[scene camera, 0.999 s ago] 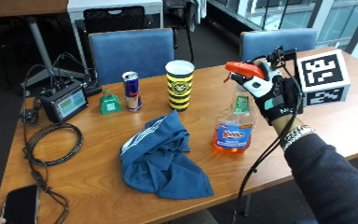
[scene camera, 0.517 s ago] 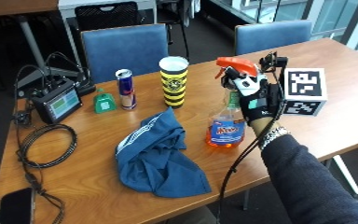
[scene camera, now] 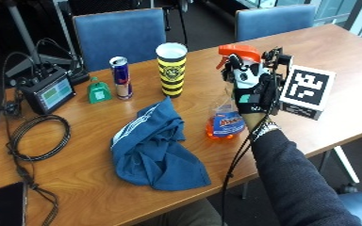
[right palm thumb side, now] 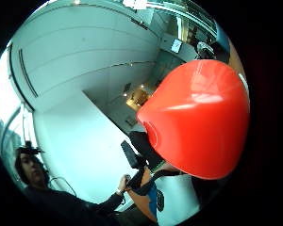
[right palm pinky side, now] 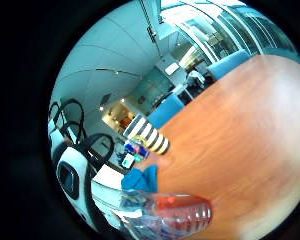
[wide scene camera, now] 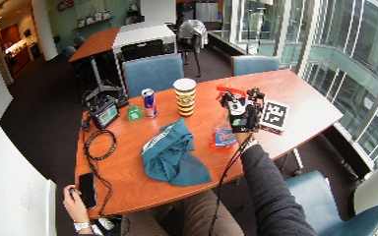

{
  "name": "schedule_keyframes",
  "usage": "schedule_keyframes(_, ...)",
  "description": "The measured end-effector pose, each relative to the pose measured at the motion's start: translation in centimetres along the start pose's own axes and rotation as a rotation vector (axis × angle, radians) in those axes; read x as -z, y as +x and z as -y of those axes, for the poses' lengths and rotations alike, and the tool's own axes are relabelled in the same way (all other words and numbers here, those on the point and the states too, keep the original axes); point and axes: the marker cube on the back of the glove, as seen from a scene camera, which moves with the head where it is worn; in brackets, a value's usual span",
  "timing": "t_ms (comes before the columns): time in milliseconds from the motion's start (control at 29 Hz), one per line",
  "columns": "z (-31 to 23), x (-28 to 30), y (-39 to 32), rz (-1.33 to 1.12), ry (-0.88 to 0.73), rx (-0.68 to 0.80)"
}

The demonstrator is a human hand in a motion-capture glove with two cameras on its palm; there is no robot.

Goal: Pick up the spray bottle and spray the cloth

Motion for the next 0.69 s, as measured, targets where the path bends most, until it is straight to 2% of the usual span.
schedule_keyframes(379, -2.0, 0.1, 2.6, -0.057, 0.013, -0.022)
schedule_keyframes(689, -3.1, 1.8, 4.7, -0.118, -0.101, -0.164)
